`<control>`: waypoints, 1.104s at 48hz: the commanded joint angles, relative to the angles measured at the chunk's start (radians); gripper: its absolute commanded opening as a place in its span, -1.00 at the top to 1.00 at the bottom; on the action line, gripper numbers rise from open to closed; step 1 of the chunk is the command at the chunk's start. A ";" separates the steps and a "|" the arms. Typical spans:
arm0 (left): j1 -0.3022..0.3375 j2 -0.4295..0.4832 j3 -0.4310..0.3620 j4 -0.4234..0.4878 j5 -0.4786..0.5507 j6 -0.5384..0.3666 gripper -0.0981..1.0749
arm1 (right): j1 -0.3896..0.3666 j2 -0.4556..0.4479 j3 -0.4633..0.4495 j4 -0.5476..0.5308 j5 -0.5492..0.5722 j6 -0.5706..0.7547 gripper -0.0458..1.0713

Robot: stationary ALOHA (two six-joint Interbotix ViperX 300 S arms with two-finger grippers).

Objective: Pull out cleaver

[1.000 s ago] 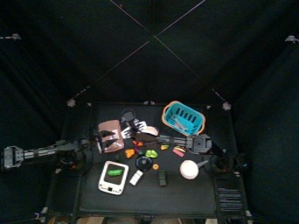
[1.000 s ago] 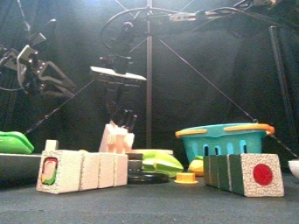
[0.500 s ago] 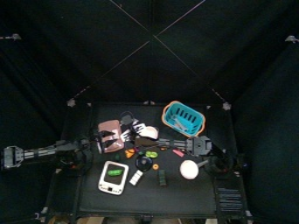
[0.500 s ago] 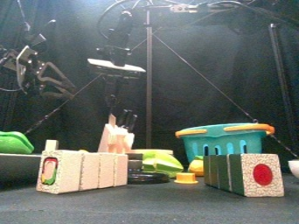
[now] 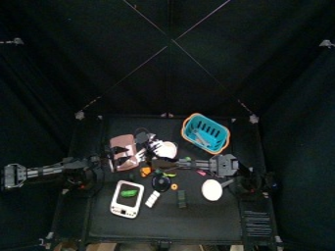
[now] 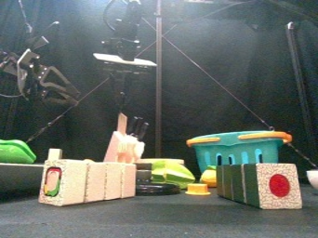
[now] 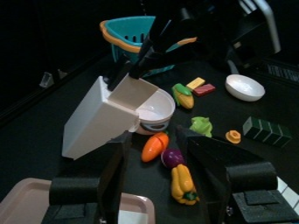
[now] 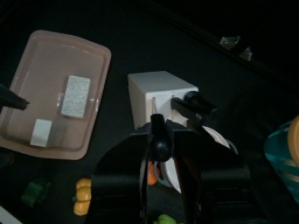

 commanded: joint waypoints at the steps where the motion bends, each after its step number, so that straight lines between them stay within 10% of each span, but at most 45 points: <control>1: 0.003 0.002 -0.011 0.000 -0.005 0.000 -0.59 | 0.011 -0.077 -0.020 -0.031 0.025 -0.002 -0.10; 53: 0.003 0.002 -0.009 0.000 -0.005 0.000 -0.59 | 0.089 -0.169 0.035 -0.097 0.066 -0.015 -0.09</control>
